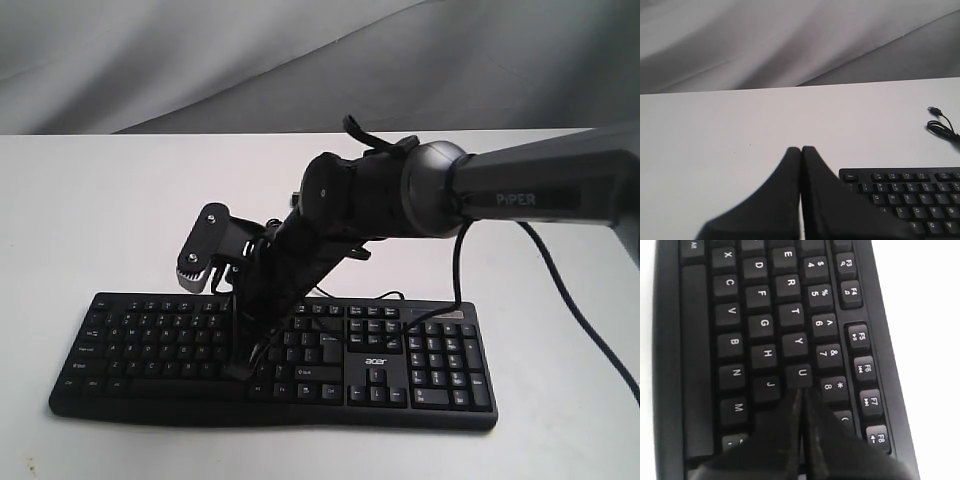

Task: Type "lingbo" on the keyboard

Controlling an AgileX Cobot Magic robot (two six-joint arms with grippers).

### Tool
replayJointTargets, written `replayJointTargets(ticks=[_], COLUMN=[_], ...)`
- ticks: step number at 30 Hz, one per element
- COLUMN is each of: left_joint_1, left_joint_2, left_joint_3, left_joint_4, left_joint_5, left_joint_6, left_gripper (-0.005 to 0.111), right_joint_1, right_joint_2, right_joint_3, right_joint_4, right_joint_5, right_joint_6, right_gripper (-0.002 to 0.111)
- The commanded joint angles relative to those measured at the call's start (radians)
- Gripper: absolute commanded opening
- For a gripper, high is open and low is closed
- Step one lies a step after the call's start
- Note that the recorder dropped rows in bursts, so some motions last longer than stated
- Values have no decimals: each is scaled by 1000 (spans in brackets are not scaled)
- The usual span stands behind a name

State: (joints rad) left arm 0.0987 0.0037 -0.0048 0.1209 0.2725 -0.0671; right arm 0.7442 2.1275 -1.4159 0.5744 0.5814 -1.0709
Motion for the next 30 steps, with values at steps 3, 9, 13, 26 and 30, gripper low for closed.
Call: replayJointTargets(ticks=[3, 9, 13, 26, 30], left_joint_1=[1, 1, 1, 1, 1], left_joint_2=[-4, -4, -4, -4, -4], left_joint_3=[5, 5, 5, 5, 5], left_joint_4=[-4, -4, -4, -4, -4], left_joint_5=[-7, -7, -7, -7, -7], left_joint_6=[-2, -2, -2, -2, -2], left_gripper=[1, 1, 1, 1, 1], right_joint_1=[4, 4, 4, 4, 4], right_joint_2=[5, 8, 9, 9, 29], right_joint_3=[-5, -5, -5, -5, -5], right_joint_4=[16, 21, 23, 42, 47], right_joint_5=[-29, -42, -46, -40, -42], right_joint_6=[0, 0, -3, -12, -12], right_gripper=[0, 0, 0, 0, 0])
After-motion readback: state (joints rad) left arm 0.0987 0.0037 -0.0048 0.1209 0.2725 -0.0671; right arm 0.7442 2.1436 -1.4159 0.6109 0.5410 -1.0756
